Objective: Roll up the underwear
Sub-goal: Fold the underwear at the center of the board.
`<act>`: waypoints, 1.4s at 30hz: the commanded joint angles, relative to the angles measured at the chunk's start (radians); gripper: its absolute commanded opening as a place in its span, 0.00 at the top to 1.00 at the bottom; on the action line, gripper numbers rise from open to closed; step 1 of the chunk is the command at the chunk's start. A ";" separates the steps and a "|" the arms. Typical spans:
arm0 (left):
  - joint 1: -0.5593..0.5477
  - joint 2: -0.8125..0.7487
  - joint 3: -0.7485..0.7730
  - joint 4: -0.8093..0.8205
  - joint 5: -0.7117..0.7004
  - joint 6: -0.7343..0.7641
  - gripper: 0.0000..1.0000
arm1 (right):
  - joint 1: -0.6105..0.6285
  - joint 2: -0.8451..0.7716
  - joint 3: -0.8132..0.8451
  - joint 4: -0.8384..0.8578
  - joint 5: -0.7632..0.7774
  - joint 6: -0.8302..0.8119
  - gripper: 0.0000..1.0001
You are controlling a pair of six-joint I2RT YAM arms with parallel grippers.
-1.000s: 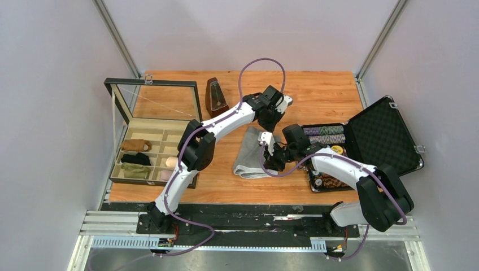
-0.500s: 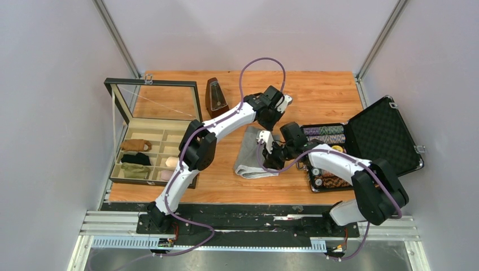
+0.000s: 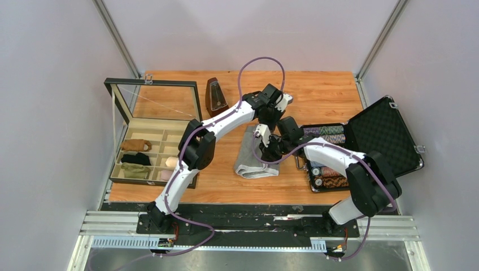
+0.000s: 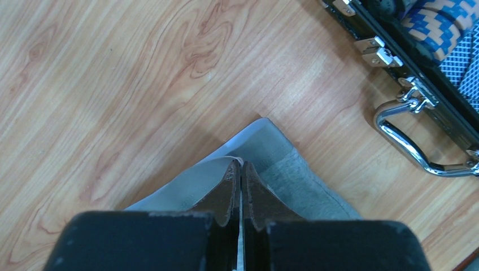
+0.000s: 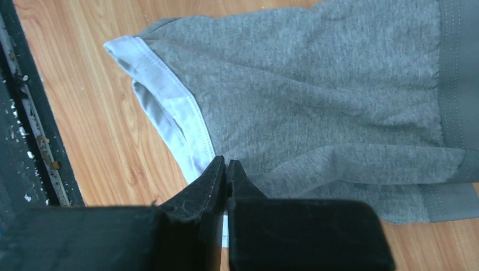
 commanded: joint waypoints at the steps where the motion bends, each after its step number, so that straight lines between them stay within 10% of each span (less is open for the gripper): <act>1: 0.005 -0.031 0.062 0.017 0.047 -0.010 1.00 | -0.002 0.032 0.039 -0.002 0.041 0.039 1.00; 15: 0.003 0.012 0.065 0.044 0.112 -0.064 1.00 | -0.001 0.010 0.013 -0.039 0.083 0.006 1.00; 19: 0.004 0.013 0.043 0.079 0.238 -0.100 1.00 | -0.001 -0.044 0.038 -0.124 0.072 0.016 0.66; 25: 0.015 0.002 0.067 0.195 0.417 -0.218 0.39 | -0.148 -0.246 0.184 -0.395 0.003 0.087 0.54; 31: 0.093 -0.125 0.144 0.165 0.290 -0.112 0.24 | -0.580 -0.466 0.204 -0.320 -0.146 0.278 0.11; 36: 0.162 -0.283 -0.091 0.083 0.066 -0.045 0.26 | -0.585 -0.318 0.227 -0.193 -0.117 0.413 0.22; 42: 0.196 -0.612 -0.621 0.185 0.381 0.241 0.43 | -0.583 0.067 0.396 -0.261 -0.230 0.471 0.65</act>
